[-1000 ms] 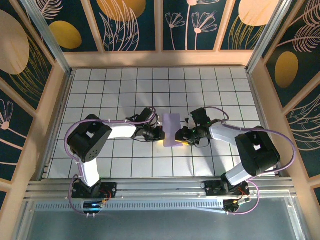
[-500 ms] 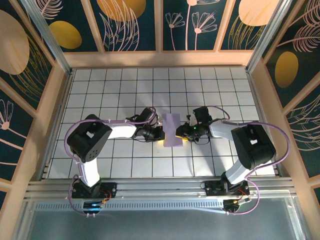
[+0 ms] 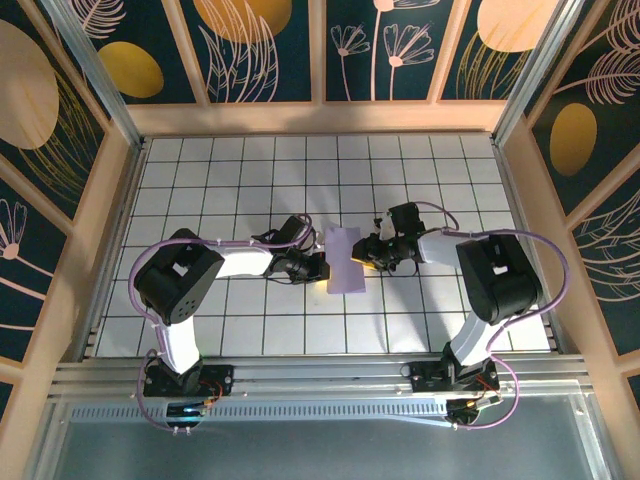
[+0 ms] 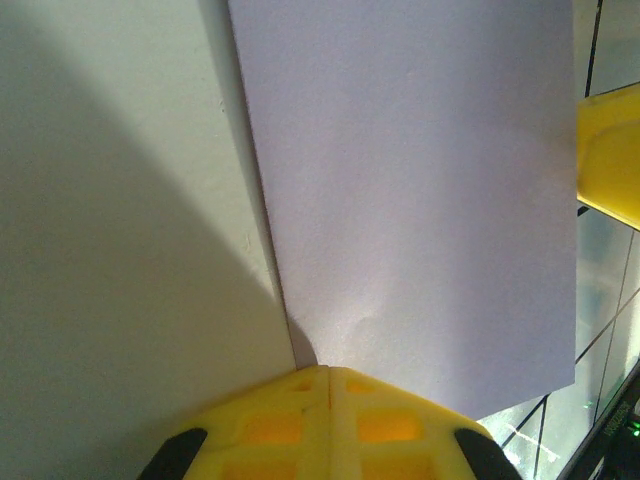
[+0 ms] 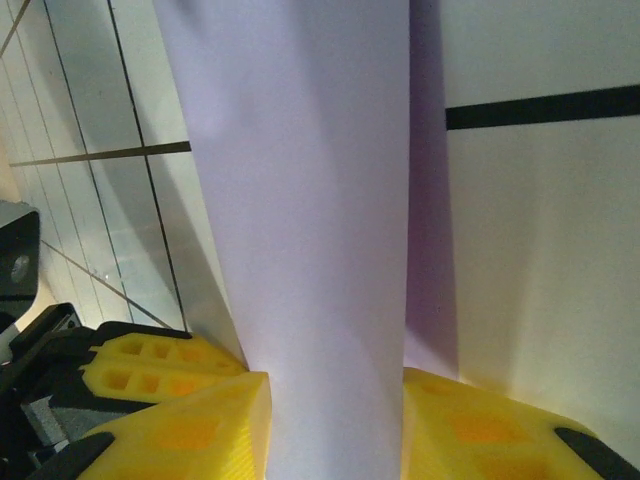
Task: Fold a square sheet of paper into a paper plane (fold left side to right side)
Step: Fold the triangle a second time at the center of the table.
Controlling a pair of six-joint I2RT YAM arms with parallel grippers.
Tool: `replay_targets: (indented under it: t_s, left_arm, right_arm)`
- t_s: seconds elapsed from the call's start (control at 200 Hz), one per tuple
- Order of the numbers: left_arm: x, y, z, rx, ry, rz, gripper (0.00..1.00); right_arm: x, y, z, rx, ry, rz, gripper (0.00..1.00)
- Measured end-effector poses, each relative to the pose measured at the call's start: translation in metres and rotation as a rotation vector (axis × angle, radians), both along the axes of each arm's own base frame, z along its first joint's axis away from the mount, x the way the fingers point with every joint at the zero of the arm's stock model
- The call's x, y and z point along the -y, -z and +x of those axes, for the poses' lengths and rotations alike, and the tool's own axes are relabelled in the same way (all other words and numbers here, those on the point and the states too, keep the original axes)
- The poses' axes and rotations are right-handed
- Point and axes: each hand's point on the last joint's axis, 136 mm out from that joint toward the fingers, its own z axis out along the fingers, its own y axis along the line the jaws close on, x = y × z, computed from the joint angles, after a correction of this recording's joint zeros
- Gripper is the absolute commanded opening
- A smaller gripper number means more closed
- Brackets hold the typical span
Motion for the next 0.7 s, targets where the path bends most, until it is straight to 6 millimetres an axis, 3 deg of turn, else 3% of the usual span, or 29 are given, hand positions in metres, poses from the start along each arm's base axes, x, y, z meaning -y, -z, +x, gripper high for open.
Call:
replay_targets:
  t_s: [0.295, 0.45, 0.701]
  left_arm:
    - [-0.001, -0.002, 0.001, 0.021, -0.001, 0.013, 0.12]
    - [-0.009, -0.008, 0.007, 0.074, -0.011, 0.055, 0.25]
    - [-0.018, -0.064, 0.022, 0.277, -0.019, 0.046, 0.32]
  right_arm:
    - [0.003, 0.006, 0.010, 0.009, -0.006, -0.009, 0.22]
    - [0.004, 0.004, 0.012, 0.023, -0.013, -0.009, 0.09]
    - [0.002, 0.000, 0.013, 0.021, -0.021, 0.011, 0.01]
